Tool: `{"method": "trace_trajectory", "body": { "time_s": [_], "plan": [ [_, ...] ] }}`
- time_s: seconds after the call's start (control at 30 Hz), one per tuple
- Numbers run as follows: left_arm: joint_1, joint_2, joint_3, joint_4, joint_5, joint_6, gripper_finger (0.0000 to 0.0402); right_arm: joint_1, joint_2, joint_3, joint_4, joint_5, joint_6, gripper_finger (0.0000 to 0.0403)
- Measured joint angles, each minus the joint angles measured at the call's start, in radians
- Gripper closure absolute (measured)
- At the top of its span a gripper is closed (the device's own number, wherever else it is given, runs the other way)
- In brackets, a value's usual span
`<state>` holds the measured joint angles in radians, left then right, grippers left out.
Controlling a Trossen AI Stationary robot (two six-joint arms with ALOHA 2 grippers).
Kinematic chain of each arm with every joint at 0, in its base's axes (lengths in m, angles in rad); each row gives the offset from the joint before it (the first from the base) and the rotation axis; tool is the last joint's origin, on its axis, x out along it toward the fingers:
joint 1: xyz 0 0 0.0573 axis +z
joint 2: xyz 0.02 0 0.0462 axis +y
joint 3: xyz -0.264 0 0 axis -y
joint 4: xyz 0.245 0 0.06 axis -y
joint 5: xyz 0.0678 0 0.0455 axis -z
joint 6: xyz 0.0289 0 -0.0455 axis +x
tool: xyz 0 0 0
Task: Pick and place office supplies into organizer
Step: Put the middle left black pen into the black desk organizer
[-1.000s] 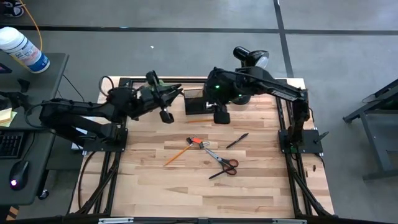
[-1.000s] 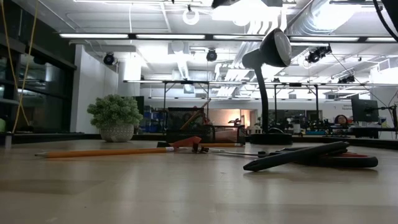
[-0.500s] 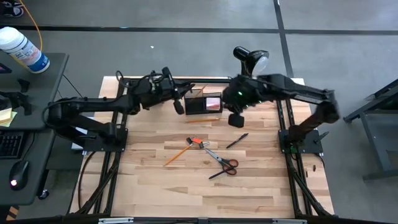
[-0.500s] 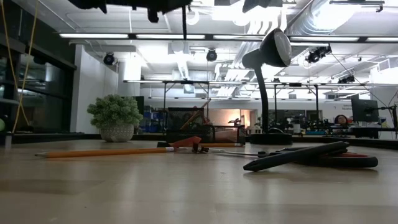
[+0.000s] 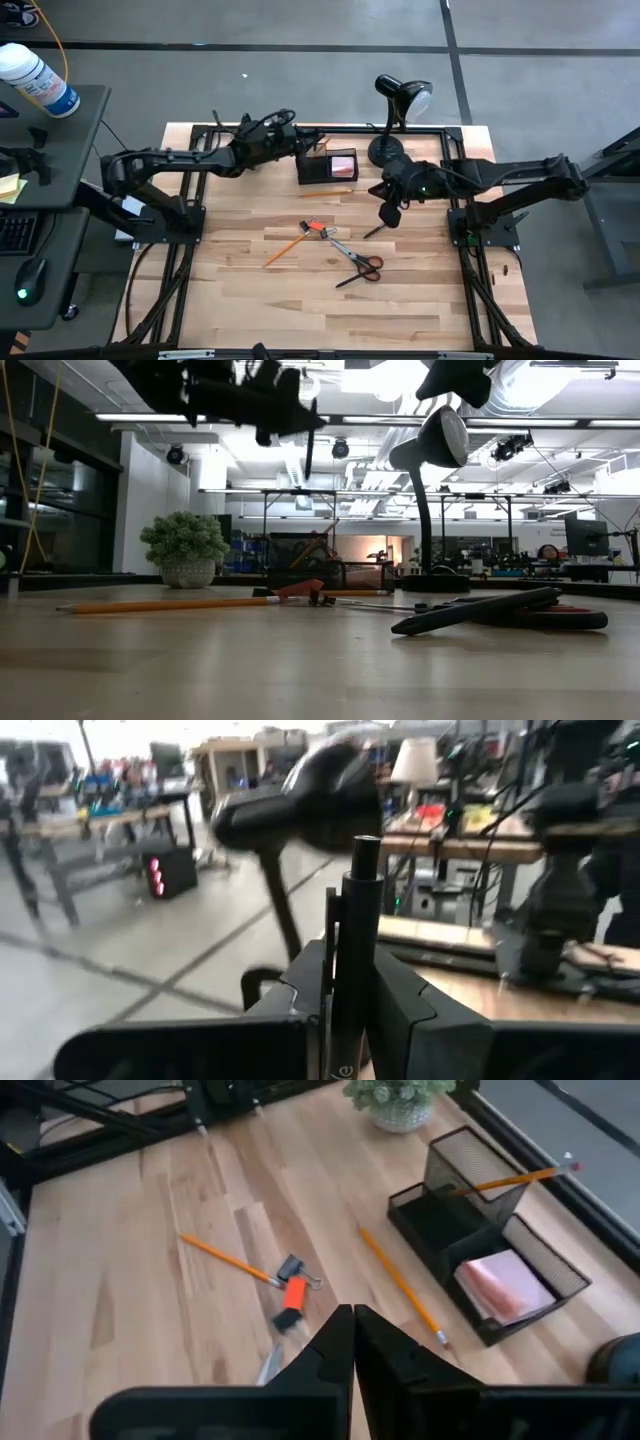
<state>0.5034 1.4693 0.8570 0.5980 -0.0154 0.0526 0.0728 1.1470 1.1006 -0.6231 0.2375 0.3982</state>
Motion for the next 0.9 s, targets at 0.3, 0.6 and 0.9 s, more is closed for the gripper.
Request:
{"method": "trace_trajectory", "body": {
  "time_s": [0.3,0.6,0.9],
  "plan": [
    [0.075,0.121,0.000,0.005,0.004,-0.043,0.0384,0.041,0.005,-0.024,0.016,0.055,-0.002,0.0399],
    [0.101,0.205,0.000,0.004,-0.002,-0.065,0.0384,0.013,0.005,-0.024,0.029,0.092,-0.039,0.0399],
    [0.099,0.248,0.000,-0.026,-0.046,-0.057,0.0378,0.013,0.005,-0.024,0.062,0.089,-0.011,0.0399]
  ]
}}
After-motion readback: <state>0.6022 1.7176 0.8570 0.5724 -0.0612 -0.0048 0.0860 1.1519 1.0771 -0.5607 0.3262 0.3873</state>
